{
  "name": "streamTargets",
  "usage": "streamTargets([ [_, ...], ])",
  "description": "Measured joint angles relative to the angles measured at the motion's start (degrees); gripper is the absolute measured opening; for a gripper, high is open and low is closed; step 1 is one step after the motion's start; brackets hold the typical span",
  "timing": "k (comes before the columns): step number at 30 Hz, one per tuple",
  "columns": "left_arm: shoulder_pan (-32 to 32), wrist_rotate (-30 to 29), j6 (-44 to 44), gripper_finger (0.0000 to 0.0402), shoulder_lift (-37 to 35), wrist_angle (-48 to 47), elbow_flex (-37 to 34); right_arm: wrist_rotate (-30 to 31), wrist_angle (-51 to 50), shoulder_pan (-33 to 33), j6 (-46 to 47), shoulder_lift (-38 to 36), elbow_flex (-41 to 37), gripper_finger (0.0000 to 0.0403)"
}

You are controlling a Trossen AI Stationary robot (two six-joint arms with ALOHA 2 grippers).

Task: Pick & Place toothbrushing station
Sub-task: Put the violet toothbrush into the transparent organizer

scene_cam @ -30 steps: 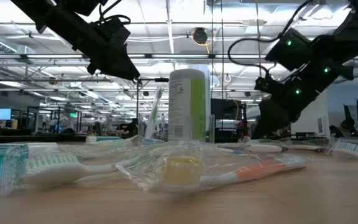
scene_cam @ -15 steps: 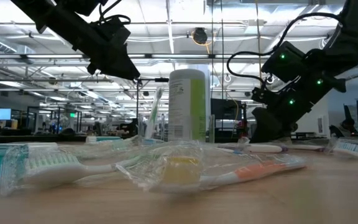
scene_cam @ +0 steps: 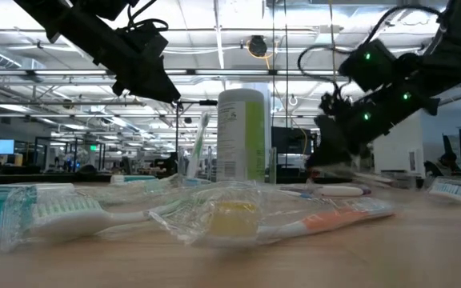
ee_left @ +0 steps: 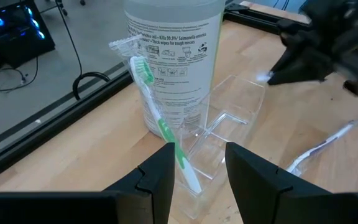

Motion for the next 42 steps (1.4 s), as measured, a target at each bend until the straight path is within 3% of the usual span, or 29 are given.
streamTargets([
  [5,0.0,0.0,0.0,0.015,0.0,0.0,0.0,0.2,8.0,1.2,-5.0,-5.8,0.0,0.0011],
  [9,0.0,0.0,0.8,0.015,0.0,0.1,0.0,-0.4,21.1,2.6,-10.4,-8.3,0.0,0.0023],
  [13,0.0,0.0,1.4,0.015,0.0,0.2,0.0,-8.8,36.6,3.1,-18.0,-7.8,0.0,0.0021],
  [17,0.0,0.0,1.4,0.0149,0.0,0.5,0.0,-15.1,44.4,3.1,-22.9,-6.4,0.0,0.0018],
  [28,0.0,0.0,1.5,0.015,0.0,3.5,0.0,-15.0,51.4,3.0,-26.2,2.1,6.6,0.0019],
  [42,0.0,0.4,3.0,0.015,0.0,4.4,0.0,-14.8,55.2,-0.8,-26.4,21.2,19.8,0.0019],
])
